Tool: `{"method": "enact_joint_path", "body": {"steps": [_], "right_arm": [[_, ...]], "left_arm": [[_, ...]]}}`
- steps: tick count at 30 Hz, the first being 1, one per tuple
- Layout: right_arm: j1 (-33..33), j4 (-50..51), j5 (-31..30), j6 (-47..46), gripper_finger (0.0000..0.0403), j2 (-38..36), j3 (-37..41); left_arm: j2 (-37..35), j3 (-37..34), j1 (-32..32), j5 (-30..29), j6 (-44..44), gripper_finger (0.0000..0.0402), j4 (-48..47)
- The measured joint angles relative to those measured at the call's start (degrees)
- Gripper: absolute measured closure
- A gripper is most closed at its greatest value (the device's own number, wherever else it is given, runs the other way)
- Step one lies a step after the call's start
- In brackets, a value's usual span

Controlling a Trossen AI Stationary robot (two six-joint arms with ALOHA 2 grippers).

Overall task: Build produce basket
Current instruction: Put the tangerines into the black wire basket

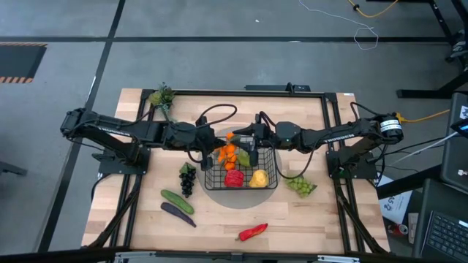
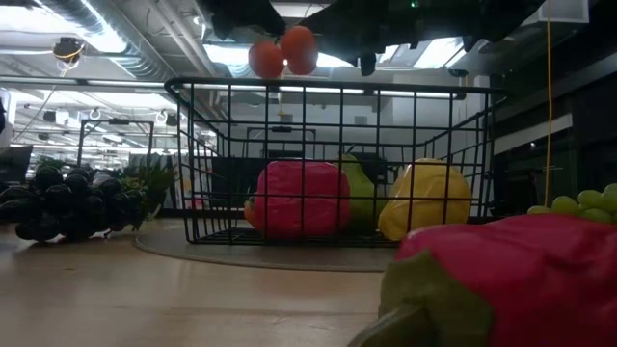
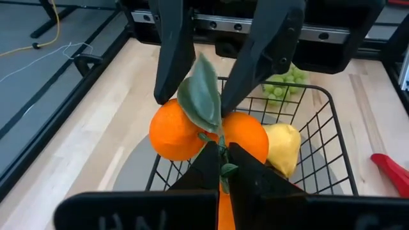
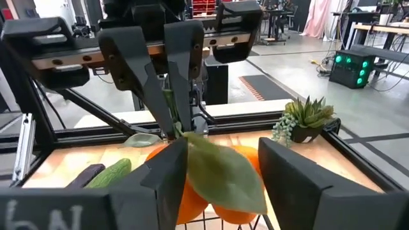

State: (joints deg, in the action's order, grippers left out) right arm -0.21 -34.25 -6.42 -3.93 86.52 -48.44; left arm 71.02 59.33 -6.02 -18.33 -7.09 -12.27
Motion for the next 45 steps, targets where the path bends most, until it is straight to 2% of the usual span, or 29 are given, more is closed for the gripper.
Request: {"method": "enact_joint_path", "body": {"steps": [5,11,15,19,24,30,45], "right_arm": [[0.02,-0.01,0.16,-0.09,0.0259,0.0,-0.01],[0.04,-0.05,3.46,-0.04,0.0322,0.0,-0.01],[0.02,-0.07,3.54,-0.02,0.0336,0.02,0.0],[0.02,-0.09,3.69,1.27,0.0316,0.02,-0.01],[-0.11,-1.24,7.27,1.21,0.0256,0.07,-0.01],[-0.26,-2.83,7.61,1.19,0.0199,0.07,-0.02],[-0.26,-2.72,7.58,-0.1,0.0191,0.07,-0.03]], "left_arm": [[0.0,0.0,0.0,0.0,0.0,0.0399,0.0],[0.0,0.0,0.0,-0.04,0.0,0.0399,-0.02],[0.0,0.0,0.0,-0.07,0.0,0.0398,-0.02],[0.0,0.0,0.0,-0.09,-0.01,0.0398,-0.02],[0.0,0.0,0.0,-0.07,-0.11,0.0397,-0.04],[0.0,0.0,0.0,-0.04,-0.22,0.0397,-0.04],[0.0,0.0,0.0,0.02,-0.24,0.0397,2.8]]}}
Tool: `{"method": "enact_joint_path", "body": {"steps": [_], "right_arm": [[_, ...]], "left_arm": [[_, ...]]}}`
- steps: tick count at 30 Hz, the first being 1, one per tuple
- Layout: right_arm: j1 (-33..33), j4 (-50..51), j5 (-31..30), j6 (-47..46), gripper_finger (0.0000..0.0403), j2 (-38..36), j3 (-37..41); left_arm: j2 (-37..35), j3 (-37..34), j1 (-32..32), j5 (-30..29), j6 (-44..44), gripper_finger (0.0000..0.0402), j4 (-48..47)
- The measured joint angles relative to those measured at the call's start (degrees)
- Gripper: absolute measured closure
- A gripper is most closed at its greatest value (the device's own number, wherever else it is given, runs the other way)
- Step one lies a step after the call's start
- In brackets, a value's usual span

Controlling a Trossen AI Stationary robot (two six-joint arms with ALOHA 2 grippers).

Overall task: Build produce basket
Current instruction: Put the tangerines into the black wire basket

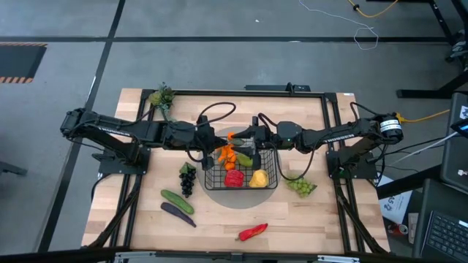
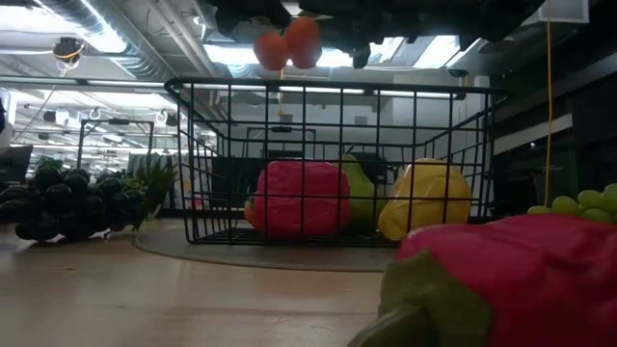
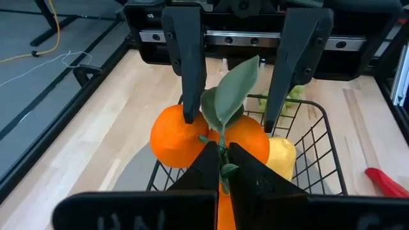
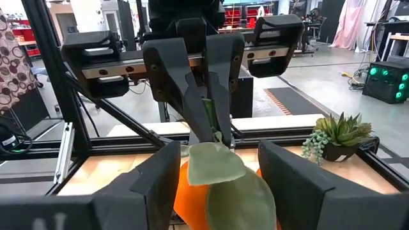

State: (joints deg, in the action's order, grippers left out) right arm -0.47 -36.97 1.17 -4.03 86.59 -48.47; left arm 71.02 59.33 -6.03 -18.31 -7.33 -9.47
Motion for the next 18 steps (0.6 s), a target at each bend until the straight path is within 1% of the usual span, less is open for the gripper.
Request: {"method": "enact_joint_path", "body": {"steps": [3,7,13,18], "right_arm": [[0.0,0.0,-0.02,0.0,0.0191,0.0,0.0],[0.0,0.0,0.0,-0.17,0.0191,0.0,0.0],[0.02,1.59,-0.06,-1.7,0.0196,0.0,0.0],[0.0,2.05,-0.02,-1.67,0.0224,0.0,0.0]], "left_arm": [[0.79,0.0,0.0,0.04,0.0,0.0397,1.32],[2.37,-0.02,0.0,3.9,0.28,0.0397,4.14],[3.67,-0.02,0.0,2.81,0.44,0.0397,4.46],[3.63,-0.02,0.0,2.54,0.44,0.0397,4.41]]}}
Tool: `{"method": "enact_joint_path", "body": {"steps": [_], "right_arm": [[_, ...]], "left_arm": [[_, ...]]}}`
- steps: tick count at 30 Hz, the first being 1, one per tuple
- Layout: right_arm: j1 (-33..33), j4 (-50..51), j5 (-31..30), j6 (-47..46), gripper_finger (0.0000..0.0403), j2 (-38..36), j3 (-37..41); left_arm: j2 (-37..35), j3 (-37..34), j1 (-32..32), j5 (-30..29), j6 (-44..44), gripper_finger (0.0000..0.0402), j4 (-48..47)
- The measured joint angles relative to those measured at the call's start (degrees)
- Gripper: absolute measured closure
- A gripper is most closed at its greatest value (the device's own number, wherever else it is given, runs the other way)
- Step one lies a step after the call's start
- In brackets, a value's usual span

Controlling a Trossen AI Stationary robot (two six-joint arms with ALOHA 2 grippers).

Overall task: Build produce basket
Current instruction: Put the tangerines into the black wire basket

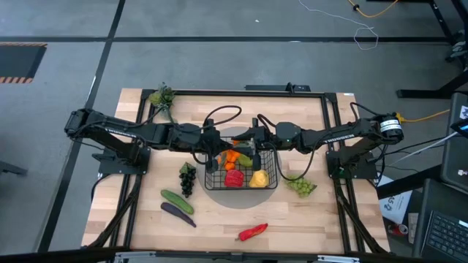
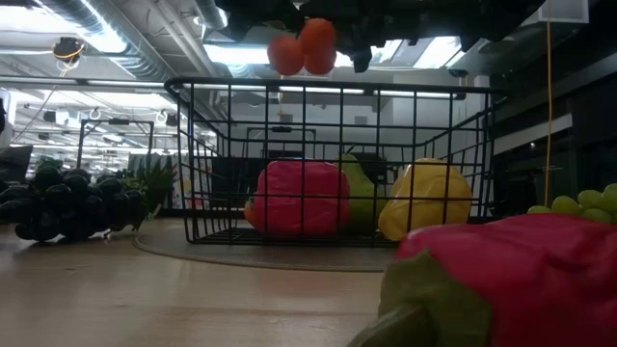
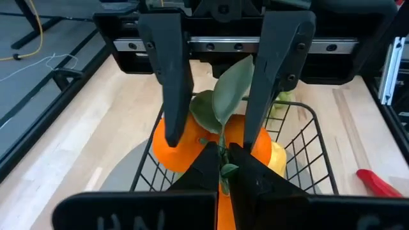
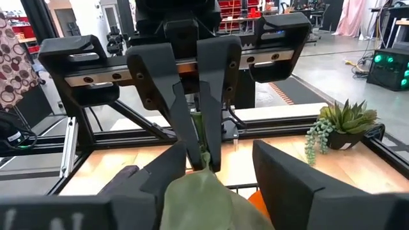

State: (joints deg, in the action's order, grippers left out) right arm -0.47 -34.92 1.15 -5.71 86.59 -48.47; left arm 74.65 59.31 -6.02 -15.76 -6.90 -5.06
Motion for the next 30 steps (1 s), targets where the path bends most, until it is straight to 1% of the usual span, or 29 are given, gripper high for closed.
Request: {"method": "enact_joint_path", "body": {"steps": [5,15,24,30], "right_arm": [[0.0,0.3,-0.05,0.03,0.0244,0.0,0.0],[0.02,0.79,-0.09,-0.03,0.025,0.0,0.0],[0.02,1.18,-0.03,-0.2,0.0304,0.0,0.0],[0.02,2.95,0.0,-0.25,0.0324,0.0,0.0]], "left_arm": [[-0.15,0.0,0.0,-1.44,1.23,0.0397,-0.27],[-0.2,0.0,0.0,-2.71,1.51,0.0397,-1.86],[-0.2,0.0,0.0,-3.1,1.51,0.0397,-1.92],[-0.2,0.0,0.0,-3.04,1.52,0.0397,-1.92]]}}
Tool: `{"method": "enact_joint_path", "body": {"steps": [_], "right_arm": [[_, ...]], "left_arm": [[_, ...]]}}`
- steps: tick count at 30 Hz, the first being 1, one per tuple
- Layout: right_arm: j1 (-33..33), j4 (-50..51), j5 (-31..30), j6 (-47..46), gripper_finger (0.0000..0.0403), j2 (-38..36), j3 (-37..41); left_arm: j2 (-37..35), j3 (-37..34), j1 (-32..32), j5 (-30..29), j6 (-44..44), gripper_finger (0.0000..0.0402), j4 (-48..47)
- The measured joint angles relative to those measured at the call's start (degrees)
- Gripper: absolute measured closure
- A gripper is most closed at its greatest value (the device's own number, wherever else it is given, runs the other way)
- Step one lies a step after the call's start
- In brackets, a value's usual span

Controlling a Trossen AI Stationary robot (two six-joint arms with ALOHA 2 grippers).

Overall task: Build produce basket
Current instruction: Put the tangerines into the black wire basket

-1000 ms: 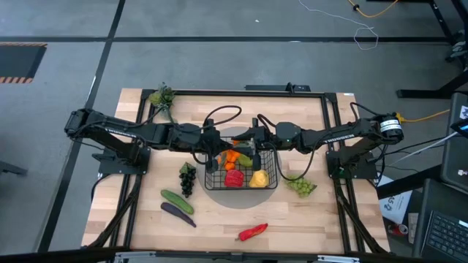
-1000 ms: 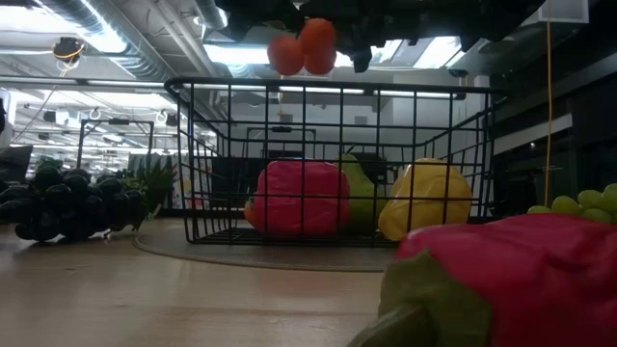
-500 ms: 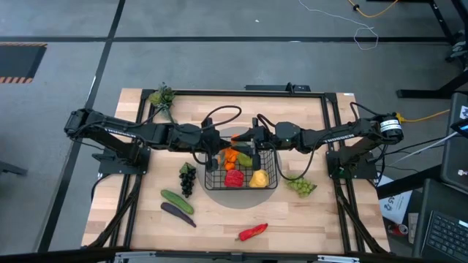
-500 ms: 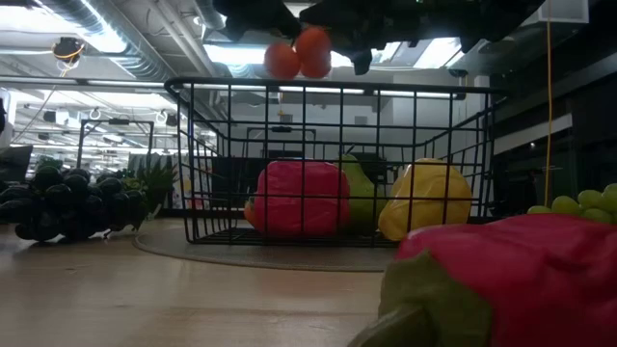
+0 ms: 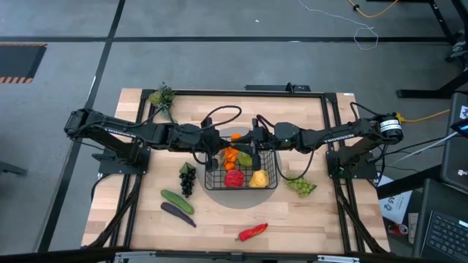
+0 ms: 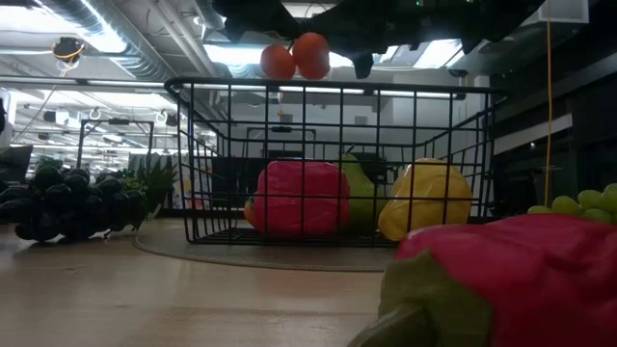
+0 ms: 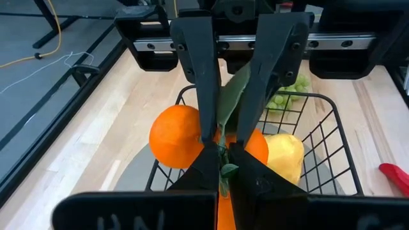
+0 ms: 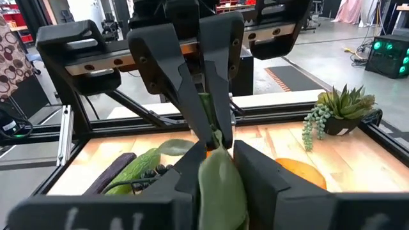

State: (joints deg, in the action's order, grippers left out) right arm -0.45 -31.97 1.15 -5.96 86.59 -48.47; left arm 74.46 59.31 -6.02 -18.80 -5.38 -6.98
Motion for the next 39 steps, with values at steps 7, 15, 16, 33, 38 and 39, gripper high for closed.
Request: {"method": "enact_joint_path", "body": {"steps": [7,15,16,33,38,39], "right_arm": [[-0.02,-0.26,0.0,0.0,0.0341,0.0,0.0],[-0.02,-0.7,-0.02,0.0,0.0344,0.0,0.0],[-0.02,-0.72,-0.02,0.0,0.0344,0.0,0.0],[0.0,-0.84,-0.09,0.47,0.0401,0.0,0.0],[0.0,-0.45,-0.1,0.44,0.0401,0.0,0.0],[0.0,-0.44,-0.11,0.44,0.0402,0.0,0.0]], "left_arm": [[-0.02,0.0,0.0,0.11,-0.01,0.0397,0.0],[-0.04,0.0,0.0,0.21,-0.05,0.0397,0.0],[-0.04,0.0,0.0,0.21,-0.07,0.0397,0.0],[-0.04,0.0,-0.04,0.24,-0.47,0.0374,0.03],[-0.04,0.0,-0.02,-0.05,-0.47,0.0342,0.32],[-0.04,0.0,-0.02,-0.07,-0.47,0.0335,0.34]]}}
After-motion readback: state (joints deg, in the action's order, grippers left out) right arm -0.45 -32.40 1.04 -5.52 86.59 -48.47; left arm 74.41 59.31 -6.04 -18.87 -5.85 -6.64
